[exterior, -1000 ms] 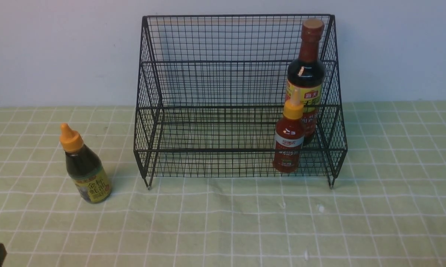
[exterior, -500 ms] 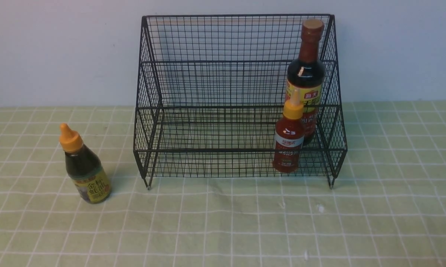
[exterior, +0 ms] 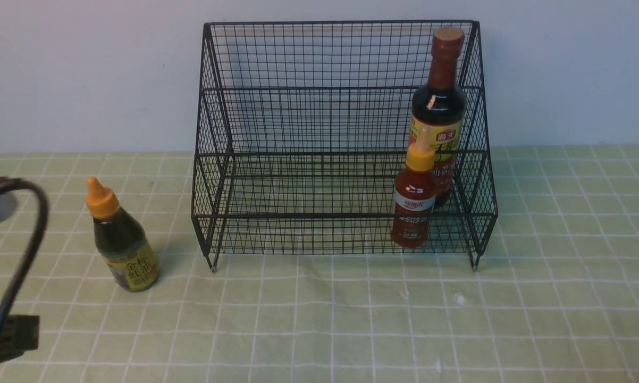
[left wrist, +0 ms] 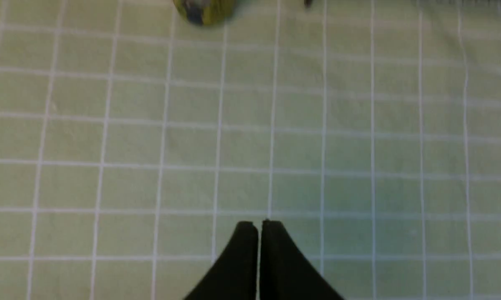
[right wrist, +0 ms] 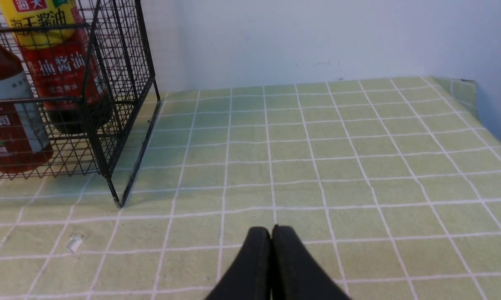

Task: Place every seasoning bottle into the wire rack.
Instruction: Use the left arm to grab the condiment bottle closest to it

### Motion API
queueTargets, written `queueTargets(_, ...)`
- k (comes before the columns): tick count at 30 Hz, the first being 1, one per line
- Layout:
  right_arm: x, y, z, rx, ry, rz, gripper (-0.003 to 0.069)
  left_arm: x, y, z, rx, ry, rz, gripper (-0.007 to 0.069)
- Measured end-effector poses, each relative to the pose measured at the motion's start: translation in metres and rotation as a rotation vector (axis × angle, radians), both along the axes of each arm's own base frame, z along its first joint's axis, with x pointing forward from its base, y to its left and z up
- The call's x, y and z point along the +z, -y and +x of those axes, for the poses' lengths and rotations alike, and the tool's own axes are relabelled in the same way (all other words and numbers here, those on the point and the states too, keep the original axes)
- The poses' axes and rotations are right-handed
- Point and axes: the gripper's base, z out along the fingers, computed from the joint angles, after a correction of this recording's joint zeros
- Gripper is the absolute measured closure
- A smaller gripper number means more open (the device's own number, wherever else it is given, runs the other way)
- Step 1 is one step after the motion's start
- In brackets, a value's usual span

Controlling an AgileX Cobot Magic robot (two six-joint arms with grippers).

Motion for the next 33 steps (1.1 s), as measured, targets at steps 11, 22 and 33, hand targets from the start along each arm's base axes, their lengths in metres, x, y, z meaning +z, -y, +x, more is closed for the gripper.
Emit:
queueTargets(11, 0.000, 0.000, 0.000, 0.000, 0.000, 0.000, 0.0673, 0.029, -0.001, 0.097, -0.033, -0.048, 0.111, 0.0631)
queueTargets(22, 0.000, 0.000, 0.000, 0.000, 0.000, 0.000, 0.0673, 0.007, -0.001, 0.160, -0.061, 0.019, 0.176, 0.0491)
queueTargets(33, 0.000, 0.000, 0.000, 0.000, 0.000, 0.000, 0.0673, -0.020, -0.005, 0.190, -0.114, 0.037, 0.285, 0.0125)
